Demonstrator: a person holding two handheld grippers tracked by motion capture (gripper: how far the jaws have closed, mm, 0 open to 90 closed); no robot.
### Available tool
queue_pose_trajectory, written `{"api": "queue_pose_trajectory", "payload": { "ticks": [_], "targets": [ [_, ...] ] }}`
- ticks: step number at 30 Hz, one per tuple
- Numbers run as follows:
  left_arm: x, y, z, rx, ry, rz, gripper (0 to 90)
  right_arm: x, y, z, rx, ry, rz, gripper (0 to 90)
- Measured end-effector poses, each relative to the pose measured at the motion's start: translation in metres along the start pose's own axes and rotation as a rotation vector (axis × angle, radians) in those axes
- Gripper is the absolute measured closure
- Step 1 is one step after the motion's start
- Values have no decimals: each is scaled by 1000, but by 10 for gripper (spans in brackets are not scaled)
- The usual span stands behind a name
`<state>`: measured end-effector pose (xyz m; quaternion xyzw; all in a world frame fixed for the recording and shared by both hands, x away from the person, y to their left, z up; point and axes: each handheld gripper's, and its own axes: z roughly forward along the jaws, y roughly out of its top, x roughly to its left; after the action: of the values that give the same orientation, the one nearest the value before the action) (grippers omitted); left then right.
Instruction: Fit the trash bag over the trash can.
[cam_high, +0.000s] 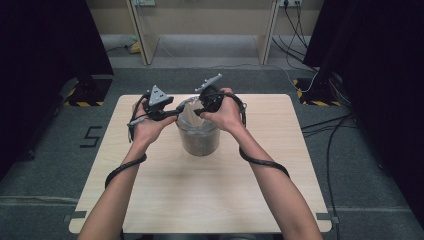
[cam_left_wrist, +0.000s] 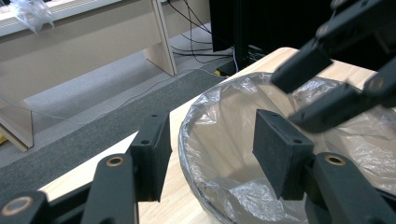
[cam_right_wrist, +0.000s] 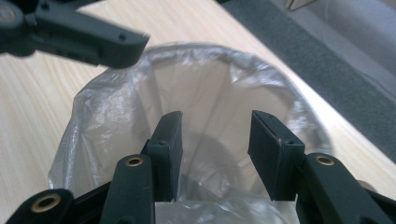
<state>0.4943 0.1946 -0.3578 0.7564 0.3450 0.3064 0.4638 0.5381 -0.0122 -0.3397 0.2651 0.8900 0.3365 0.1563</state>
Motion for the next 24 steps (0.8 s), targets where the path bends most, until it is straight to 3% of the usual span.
{"api": "queue_pose_trajectory", "payload": {
  "ticks": [8,16,18,20,21,22,24],
  "targets": [
    [0,0,0,0,5,-4,460,21,6,21,48,42,-57,549],
    [1,-1,-2,9,4,-15,460,37,8,23,53,108,-97,553],
    [2,-1,-2,2,7,-4,460,35,7,21,49,112,-102,550],
    [1,-2,-2,5,5,-21,460,28,5,16,38,104,-78,550],
    [1,-2,-2,6,6,-20,460,16,4,8,25,72,-48,556],
    [1,-2,-2,6,6,-20,460,16,4,8,25,72,-48,556],
    [2,-2,0,3,7,-8,461,-1,0,1,46,22,-16,576]
  ]
}}
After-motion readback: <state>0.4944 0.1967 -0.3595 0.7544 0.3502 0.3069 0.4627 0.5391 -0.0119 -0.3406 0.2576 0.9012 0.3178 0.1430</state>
